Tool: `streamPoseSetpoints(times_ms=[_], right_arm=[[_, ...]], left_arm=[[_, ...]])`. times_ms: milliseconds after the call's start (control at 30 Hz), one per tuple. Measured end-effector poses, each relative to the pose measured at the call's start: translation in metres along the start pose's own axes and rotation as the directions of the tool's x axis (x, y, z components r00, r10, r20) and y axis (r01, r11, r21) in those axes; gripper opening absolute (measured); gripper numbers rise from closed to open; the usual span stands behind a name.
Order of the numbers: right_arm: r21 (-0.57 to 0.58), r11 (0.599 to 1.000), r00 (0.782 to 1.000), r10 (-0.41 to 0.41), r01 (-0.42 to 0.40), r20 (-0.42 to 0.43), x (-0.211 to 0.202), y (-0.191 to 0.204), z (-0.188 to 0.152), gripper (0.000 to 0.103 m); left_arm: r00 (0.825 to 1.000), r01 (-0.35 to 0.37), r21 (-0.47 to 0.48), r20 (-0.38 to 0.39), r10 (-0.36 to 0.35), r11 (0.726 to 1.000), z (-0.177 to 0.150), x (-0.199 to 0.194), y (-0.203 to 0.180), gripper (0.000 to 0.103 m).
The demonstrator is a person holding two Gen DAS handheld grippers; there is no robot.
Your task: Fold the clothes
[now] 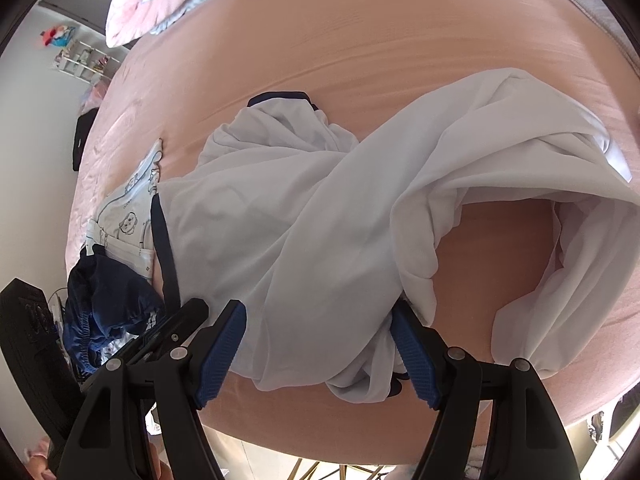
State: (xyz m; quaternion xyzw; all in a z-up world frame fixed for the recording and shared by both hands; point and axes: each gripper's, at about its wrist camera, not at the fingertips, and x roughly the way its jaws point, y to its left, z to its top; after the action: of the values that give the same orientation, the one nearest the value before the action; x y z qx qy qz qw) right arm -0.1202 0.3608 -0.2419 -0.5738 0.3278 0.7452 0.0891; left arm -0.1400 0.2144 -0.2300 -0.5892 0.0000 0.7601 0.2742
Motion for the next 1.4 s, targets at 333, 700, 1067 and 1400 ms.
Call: streamPoseSetpoints(times_ms=[333,700,1067,1400], right_arm=[[-0.036,0.999,0.998,0.007,-0.005,0.069,-0.019,0.010,-0.009,0.074],[-0.126,0.990,0.998,-0.057,0.056,-0.003,0.000,0.039,-0.001,0.073],[-0.168,0.986,0.998,0.008,-0.018,-0.060,0.008,0.064,0.009,0.074],[-0.140,0.990,0.999,0.007,-0.012,-0.036,0.005,0.070,0.003,0.073]], left_arm=[[0.999,0.048,0.085,0.021,-0.050,0.995,0.001,-0.014,-0.035,0.010],[0.992,0.125,0.080,0.008,-0.126,0.989,-0.007,-0.019,-0.028,0.010],[0.982,0.187,0.115,-0.007,-0.187,0.976,-0.015,-0.019,-0.033,0.010],[0.997,0.029,0.052,-0.068,-0.025,0.998,-0.010,-0.017,0.009,0.013]])
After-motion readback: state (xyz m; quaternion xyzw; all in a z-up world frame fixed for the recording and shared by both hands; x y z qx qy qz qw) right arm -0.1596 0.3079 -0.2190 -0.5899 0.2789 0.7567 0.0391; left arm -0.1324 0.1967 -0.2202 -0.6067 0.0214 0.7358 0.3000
